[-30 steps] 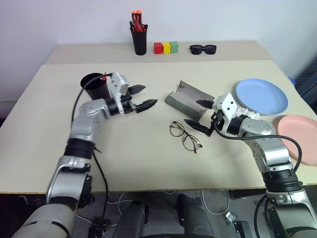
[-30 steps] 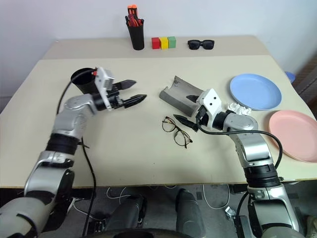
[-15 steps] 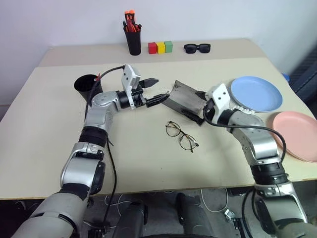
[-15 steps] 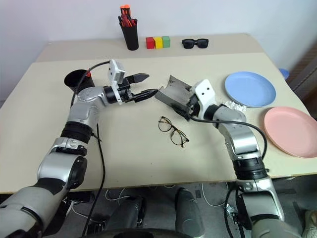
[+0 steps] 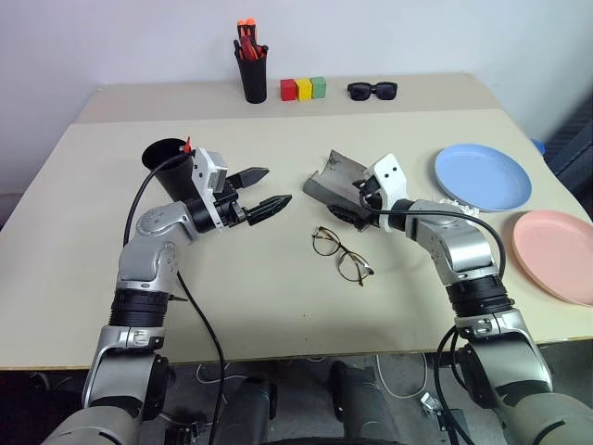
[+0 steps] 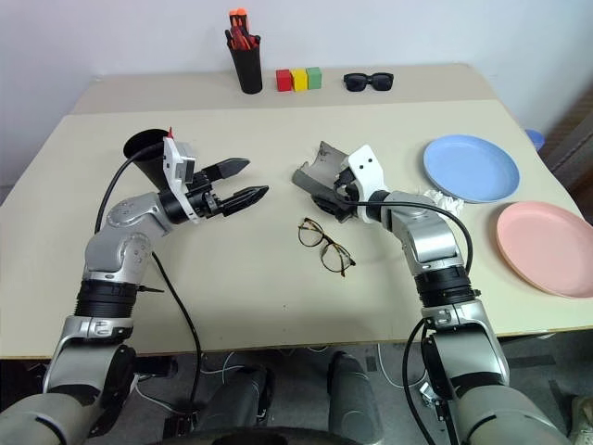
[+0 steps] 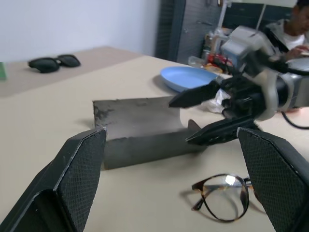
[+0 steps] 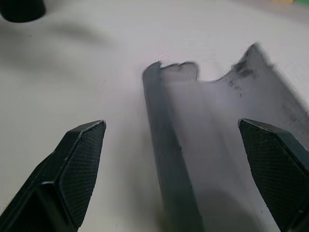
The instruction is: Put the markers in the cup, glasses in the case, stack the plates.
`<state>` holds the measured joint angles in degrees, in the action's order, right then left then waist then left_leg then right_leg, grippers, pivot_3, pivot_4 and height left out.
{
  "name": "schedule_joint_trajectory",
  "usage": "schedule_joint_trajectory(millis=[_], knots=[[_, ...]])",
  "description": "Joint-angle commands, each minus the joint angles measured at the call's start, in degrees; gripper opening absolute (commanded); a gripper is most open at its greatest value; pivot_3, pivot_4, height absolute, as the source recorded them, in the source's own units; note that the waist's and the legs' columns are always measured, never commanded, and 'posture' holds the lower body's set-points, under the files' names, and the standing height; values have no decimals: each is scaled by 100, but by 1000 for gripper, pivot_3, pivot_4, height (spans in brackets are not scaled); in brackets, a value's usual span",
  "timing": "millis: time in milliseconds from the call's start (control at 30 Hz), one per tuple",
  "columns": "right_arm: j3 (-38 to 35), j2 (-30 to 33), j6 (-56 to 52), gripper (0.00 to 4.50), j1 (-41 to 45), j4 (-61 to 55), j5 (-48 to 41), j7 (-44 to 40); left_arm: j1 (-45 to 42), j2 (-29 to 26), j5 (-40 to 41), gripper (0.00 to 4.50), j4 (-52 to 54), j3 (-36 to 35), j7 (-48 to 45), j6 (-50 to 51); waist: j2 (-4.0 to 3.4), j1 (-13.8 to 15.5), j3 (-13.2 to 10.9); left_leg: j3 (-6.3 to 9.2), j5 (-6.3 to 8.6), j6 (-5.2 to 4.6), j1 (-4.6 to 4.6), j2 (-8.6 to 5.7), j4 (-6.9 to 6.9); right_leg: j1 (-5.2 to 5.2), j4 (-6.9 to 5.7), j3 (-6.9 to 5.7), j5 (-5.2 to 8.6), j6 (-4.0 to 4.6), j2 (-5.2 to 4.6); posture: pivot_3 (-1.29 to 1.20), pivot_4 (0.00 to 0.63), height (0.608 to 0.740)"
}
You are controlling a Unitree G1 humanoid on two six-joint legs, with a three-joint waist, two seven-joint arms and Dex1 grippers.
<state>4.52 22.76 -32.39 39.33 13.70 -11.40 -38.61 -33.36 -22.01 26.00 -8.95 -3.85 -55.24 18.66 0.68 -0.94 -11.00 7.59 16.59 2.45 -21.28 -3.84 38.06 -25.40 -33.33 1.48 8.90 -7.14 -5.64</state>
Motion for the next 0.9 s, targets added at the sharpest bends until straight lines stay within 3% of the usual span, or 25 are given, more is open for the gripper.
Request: schedule_joint_trajectory(millis=[33,233,267,333,567,600,900], knots=[[30,-97,-267,4500,342,151,-61,-64,70,-22,142,4444,299,-122,73,-14,0,-2,0,0,0,0,-1,-1,0,0,0,0,0,0,0,0,150,740],[61,-105,-276,4500,817,915,96,-117,172,-21,165,4444,355,-105,151,-57,0,-4,0,-1,0,0,-1,0,0,-1,1,0,0,0,0,0,150,740],[89,-101,-268,4246,841,1004,134,-126,183,-19,158,4485,363,-97,166,-62,0,-4,0,-1,0,0,-1,-1,0,-1,1,0,0,0,0,0,150,740],[127,-112,-230,3710,871,1140,210,-131,200,-12,157,4500,384,-88,192,-73,0,-5,0,-1,0,0,-1,-1,-2,0,1,0,0,0,0,0,150,740],[192,-157,-244,220,862,1177,254,-329,244,-12,153,4500,426,-67,263,-62,-1,-21,0,-1,0,0,-1,0,-2,-2,1,0,0,0,0,0,150,740],[188,-162,-219,68,874,1204,269,-319,250,-16,141,4500,424,-61,269,-66,-1,-21,0,-1,0,0,-1,-1,-2,-2,0,0,0,0,0,0,150,740],[91,-22,-204,68,779,703,-32,-902,260,-35,140,4500,471,-34,321,-19,-1,-20,-1,-1,0,0,-1,-1,-2,-3,1,0,0,0,0,0,150,740]])
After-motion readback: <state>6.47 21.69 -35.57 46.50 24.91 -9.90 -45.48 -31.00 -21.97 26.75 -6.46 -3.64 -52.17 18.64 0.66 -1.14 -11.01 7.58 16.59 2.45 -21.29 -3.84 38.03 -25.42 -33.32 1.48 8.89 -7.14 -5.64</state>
